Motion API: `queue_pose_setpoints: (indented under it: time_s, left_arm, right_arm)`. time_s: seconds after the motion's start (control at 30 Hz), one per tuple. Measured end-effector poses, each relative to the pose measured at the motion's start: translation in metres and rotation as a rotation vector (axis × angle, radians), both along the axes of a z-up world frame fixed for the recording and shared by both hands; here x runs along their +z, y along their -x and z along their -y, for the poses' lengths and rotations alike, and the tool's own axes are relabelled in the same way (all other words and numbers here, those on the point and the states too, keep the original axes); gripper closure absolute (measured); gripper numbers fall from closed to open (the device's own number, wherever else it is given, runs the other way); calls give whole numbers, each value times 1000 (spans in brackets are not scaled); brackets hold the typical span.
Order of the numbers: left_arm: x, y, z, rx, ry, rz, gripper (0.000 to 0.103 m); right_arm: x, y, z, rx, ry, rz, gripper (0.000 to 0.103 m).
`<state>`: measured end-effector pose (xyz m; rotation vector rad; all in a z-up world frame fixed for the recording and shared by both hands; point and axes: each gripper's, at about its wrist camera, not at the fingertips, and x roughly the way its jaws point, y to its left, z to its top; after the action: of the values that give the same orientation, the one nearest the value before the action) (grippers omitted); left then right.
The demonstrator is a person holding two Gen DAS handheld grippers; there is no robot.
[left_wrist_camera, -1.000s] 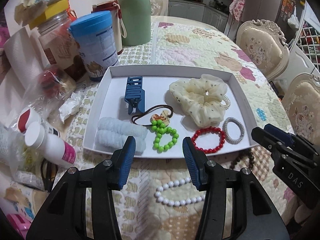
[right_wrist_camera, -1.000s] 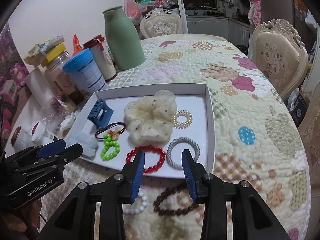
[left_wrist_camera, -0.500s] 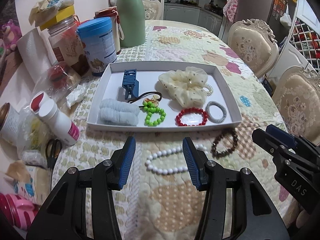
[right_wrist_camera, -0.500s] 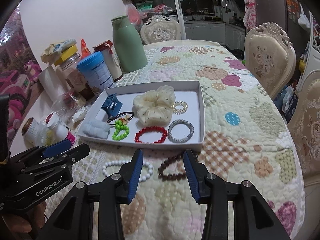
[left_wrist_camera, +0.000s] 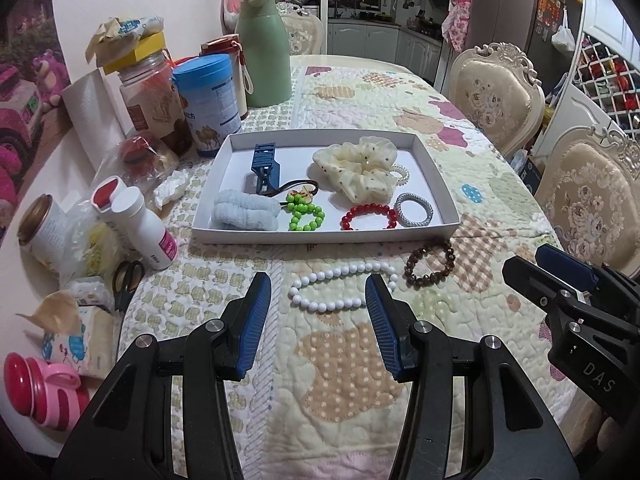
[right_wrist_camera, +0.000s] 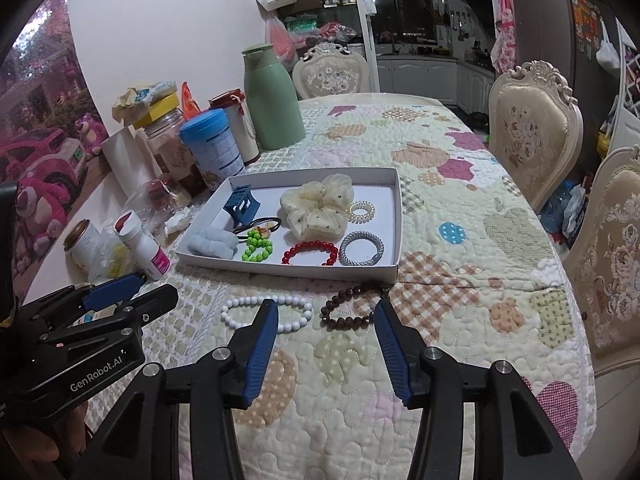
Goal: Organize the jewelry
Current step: 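Lift both open grippers back over the pearl necklace and brown bracelet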
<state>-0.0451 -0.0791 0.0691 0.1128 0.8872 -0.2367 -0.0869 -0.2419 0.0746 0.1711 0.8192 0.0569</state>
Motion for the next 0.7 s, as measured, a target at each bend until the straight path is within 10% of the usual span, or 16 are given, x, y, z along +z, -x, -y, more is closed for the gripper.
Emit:
queue_pose_setpoints:
  time_s: [0.7]
  left_arm:
    - [-1,12,2,8,0,-12,54]
  right_arm:
    - [-7,9,7,10,2,-15,51]
